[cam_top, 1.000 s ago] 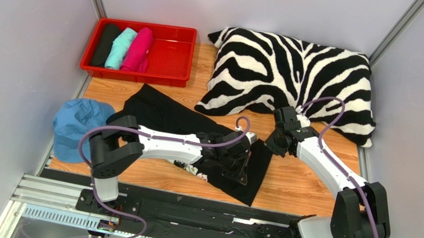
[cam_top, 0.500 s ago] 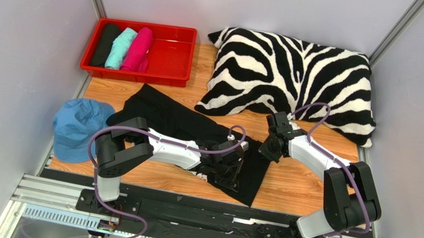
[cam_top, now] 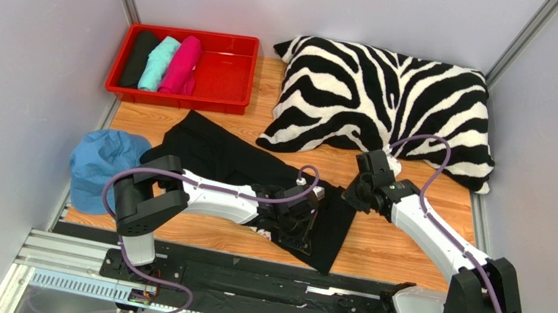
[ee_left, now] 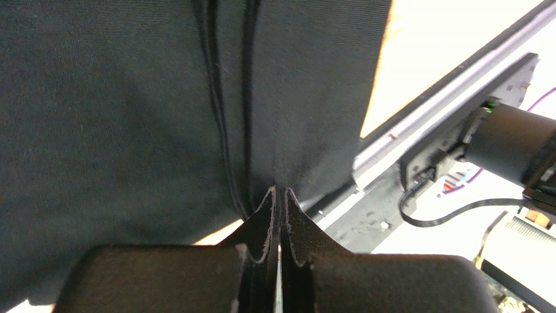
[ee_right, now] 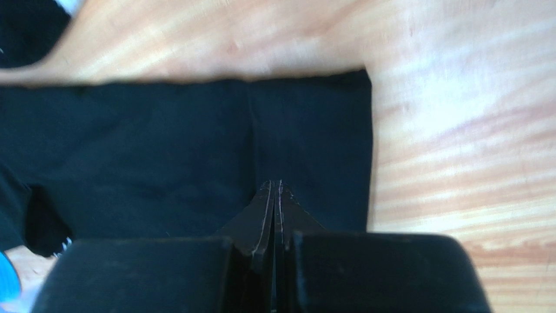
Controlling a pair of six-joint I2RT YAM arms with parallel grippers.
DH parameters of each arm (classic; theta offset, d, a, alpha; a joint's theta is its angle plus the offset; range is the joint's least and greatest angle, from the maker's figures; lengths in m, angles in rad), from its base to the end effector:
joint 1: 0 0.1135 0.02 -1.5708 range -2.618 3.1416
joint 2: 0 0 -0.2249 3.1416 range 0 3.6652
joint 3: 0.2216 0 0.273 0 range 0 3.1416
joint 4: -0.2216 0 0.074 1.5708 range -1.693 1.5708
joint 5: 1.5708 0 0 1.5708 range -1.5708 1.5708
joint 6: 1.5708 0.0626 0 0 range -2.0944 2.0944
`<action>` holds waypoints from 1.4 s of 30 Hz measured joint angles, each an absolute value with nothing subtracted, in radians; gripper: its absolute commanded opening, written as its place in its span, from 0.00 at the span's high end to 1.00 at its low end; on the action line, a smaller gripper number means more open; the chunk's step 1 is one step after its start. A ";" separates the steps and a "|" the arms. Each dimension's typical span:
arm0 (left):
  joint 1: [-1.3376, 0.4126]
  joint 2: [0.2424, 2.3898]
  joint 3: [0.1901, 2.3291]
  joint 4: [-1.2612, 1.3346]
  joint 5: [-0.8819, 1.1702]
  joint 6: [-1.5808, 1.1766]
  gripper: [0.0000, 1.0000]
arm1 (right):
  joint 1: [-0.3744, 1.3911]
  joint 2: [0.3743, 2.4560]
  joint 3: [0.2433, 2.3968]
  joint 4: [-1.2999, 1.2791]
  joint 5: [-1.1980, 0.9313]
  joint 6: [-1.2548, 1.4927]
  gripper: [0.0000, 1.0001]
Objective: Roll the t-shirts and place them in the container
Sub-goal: Roll the T-shirt to the center of the board.
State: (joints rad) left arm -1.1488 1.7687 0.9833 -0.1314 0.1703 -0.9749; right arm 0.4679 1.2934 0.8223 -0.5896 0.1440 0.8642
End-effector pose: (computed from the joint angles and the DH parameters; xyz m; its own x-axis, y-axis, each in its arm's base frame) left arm 0.1449 -0.3487 0.0804 -0.9615 0.1501 -0.2301 0.2593 0.7730 -0.5790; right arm 0.2623 0.1225 0.1437 -0.7976 0.4403 -0.4123 0.3432 0.8933 0.2901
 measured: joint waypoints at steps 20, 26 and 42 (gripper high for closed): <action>-1.018 1.869 1.274 -0.188 0.180 -0.940 1.00 | 0.488 1.293 0.625 -0.480 0.069 0.929 1.00; -1.003 1.993 1.301 -0.191 0.183 -0.935 1.00 | 0.488 1.234 0.629 -0.525 0.088 0.931 0.99; -0.980 2.026 1.295 -0.168 0.219 -0.932 1.00 | 0.408 1.241 0.758 -0.563 0.138 0.823 0.91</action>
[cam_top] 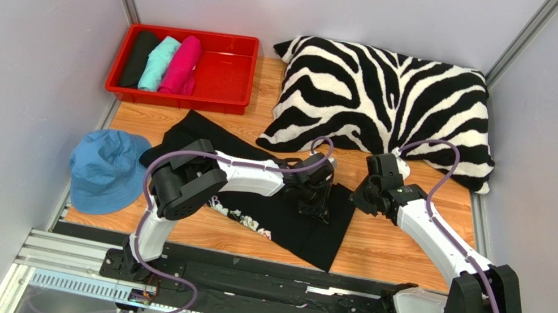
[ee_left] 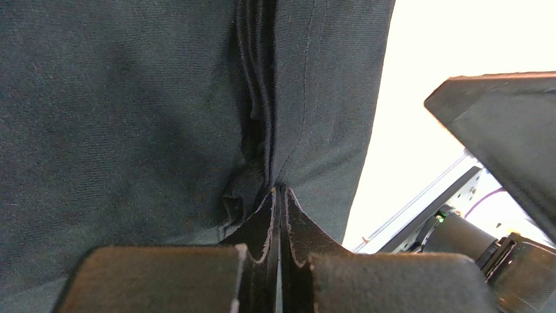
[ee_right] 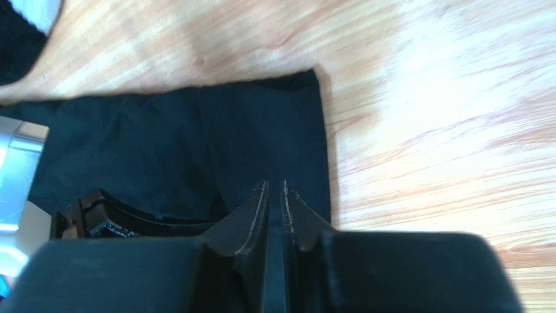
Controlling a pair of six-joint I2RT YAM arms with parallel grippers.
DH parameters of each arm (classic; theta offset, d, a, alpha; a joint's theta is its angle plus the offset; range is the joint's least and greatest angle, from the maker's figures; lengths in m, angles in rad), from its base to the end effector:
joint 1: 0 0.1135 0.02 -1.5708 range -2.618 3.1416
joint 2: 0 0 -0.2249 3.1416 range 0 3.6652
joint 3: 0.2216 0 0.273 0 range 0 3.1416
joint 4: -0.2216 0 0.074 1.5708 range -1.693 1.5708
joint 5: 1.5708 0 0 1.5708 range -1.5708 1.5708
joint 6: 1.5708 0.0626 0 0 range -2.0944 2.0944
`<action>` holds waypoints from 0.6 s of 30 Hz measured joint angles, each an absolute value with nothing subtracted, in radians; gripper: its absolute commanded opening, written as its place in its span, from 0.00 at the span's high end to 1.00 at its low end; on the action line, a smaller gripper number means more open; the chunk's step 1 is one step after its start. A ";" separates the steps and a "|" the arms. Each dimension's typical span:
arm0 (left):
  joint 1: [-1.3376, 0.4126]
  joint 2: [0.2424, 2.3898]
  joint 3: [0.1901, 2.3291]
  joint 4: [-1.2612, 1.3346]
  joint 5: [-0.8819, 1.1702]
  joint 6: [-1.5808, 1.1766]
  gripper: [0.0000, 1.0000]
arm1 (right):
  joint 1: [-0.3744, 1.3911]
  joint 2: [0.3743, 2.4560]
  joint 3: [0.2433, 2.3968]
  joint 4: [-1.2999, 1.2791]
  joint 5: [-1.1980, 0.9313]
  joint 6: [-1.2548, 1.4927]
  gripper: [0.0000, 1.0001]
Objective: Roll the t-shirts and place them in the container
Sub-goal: Roll the T-shirt to the center of the board.
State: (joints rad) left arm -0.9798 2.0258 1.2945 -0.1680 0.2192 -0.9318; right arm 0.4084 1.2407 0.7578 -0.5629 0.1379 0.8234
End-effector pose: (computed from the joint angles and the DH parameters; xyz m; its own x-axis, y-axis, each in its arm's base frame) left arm 0.2345 -0.3739 0.0765 -0.9713 0.0414 -0.2344 0.1782 0.7792 -0.6009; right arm 0.2595 0.1029 0.1380 -0.7820 0.4532 -0.4279 0.3581 0.8886 0.2868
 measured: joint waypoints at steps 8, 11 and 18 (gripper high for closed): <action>-0.984 2.018 1.269 -0.150 0.226 -0.931 1.00 | 0.407 1.257 0.656 -0.465 0.033 0.858 0.94; -0.987 2.017 1.265 -0.141 0.228 -0.933 1.00 | 0.409 1.278 0.601 -0.429 -0.001 0.875 0.95; -0.995 2.014 1.262 -0.140 0.226 -0.933 1.00 | 0.409 1.306 0.604 -0.398 0.001 0.880 0.94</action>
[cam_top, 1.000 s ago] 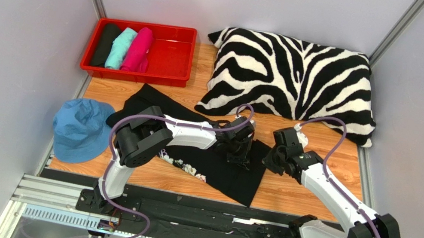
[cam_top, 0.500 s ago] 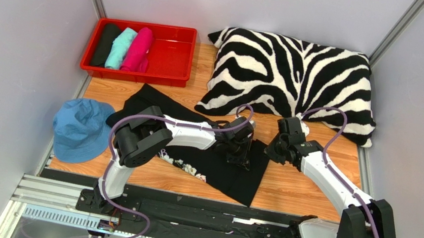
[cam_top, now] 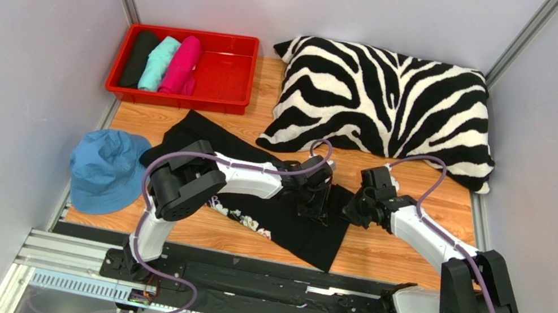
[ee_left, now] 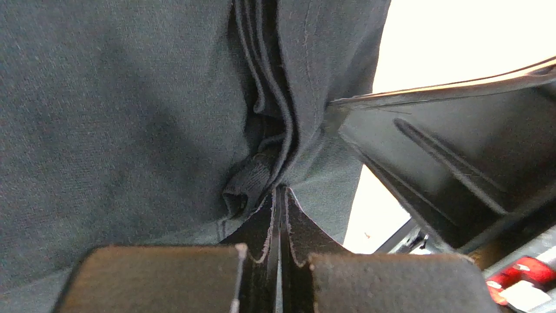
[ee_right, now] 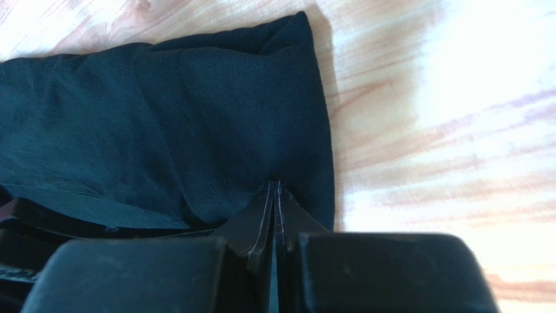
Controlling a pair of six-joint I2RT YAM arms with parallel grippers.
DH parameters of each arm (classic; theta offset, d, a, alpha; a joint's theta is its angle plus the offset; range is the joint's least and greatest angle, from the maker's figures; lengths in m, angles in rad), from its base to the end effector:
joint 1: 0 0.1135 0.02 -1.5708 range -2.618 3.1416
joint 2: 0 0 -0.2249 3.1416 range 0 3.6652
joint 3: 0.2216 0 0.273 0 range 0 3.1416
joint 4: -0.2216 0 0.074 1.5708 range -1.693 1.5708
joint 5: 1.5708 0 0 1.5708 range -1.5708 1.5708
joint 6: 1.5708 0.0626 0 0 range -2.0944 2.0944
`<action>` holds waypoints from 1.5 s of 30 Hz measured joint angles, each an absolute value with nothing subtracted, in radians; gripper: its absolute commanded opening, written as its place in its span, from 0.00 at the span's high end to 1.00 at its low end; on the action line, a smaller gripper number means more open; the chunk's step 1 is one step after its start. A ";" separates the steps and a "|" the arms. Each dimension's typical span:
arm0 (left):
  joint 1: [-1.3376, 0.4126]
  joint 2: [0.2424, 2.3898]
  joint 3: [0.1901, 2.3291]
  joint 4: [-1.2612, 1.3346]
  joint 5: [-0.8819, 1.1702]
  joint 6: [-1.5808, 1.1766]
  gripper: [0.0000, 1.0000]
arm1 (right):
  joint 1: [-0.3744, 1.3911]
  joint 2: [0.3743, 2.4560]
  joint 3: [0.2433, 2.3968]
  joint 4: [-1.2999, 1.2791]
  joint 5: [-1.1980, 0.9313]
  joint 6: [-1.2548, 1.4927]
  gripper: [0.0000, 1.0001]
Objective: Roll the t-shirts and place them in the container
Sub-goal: Roll the T-shirt to the center of the board.
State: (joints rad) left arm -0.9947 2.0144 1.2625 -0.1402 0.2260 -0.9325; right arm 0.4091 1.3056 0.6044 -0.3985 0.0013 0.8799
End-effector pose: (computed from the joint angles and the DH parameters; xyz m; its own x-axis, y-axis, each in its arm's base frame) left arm 0.2262 -0.3739 0.0735 -0.9706 0.0573 -0.2340 0.1921 0.7703 -0.6081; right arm 0.2434 0.1054 0.0828 -0.8271 0.4814 -0.2901 0.3769 0.8580 0.3490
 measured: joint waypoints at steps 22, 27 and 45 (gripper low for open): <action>-1.153 1.797 1.154 -0.195 0.175 -0.961 0.87 | 0.429 1.373 0.678 -0.436 0.022 0.895 0.89; -1.225 1.797 1.154 -0.218 0.145 -0.967 0.76 | 0.300 1.268 0.704 -0.492 -0.002 0.854 0.76; -1.375 2.038 1.578 -0.623 -0.133 -0.852 0.48 | 0.061 1.201 0.711 -0.475 -0.142 0.681 0.55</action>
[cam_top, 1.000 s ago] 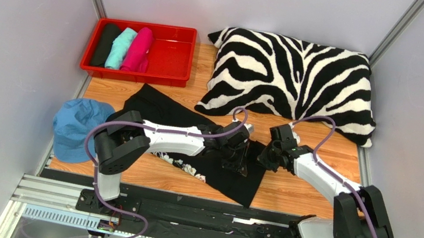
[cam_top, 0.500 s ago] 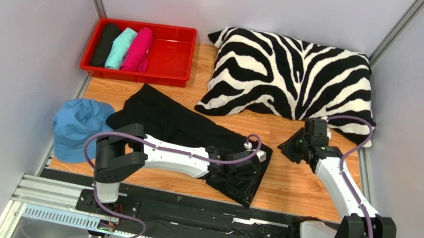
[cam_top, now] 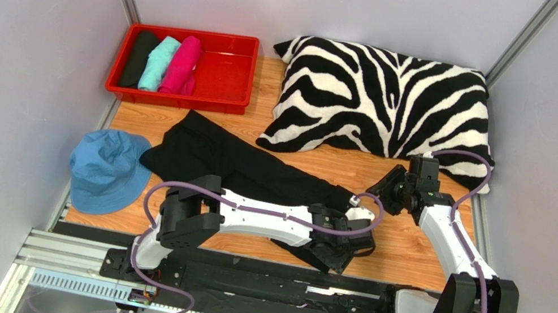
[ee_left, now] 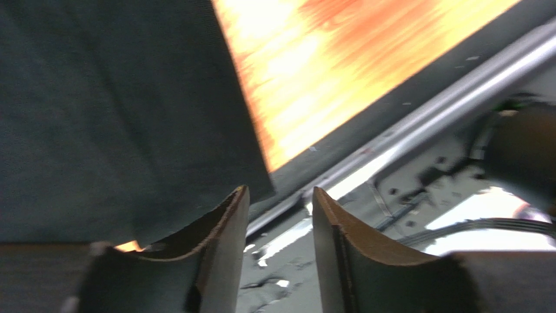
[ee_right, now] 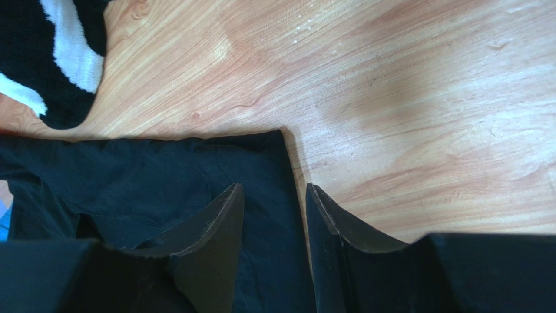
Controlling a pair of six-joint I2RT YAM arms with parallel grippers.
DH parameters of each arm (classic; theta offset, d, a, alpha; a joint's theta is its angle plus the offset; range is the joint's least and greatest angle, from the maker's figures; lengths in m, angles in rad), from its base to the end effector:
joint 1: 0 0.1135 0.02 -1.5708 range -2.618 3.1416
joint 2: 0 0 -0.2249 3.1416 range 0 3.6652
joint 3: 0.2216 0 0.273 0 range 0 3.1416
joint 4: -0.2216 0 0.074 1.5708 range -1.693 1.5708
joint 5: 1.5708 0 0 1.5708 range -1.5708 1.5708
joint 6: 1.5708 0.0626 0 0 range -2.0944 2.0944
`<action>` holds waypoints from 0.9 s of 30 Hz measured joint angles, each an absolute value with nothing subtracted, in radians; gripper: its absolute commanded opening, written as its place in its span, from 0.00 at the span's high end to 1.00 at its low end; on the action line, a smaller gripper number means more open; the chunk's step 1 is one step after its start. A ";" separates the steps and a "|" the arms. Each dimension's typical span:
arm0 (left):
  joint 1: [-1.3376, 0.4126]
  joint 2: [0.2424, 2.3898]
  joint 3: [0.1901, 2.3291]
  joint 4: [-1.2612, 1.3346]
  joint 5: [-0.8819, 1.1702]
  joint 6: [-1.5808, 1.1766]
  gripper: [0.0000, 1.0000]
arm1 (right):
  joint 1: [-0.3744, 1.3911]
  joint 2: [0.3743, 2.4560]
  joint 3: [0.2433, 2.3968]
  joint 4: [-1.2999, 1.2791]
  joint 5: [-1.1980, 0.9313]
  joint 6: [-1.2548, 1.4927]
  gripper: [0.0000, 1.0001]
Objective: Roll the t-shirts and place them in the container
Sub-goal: Roll the T-shirt to the center of the board.
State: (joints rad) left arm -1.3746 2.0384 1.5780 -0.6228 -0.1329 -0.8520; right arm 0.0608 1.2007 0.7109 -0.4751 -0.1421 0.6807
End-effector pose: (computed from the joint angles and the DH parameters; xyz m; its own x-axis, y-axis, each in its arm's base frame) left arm 0.0959 -0.4401 0.1295 -0.8359 0.3793 -0.3966 0.5026 0.8195 -0.2755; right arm 0.2783 0.0258 0.1391 -0.7261 0.5800 -0.3693 0.4071 0.7955 0.4489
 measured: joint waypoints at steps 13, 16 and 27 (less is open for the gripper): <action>-1.435 2.120 1.699 -0.805 -0.281 -0.757 0.50 | 0.057 1.283 0.693 -0.406 -0.189 0.665 0.58; -1.434 2.137 1.714 -0.813 -0.284 -0.751 0.51 | 0.057 1.287 0.685 -0.394 -0.194 0.665 0.58; -1.434 2.167 1.721 -0.793 -0.267 -0.741 0.57 | 0.057 1.287 0.649 -0.382 -0.197 0.668 0.59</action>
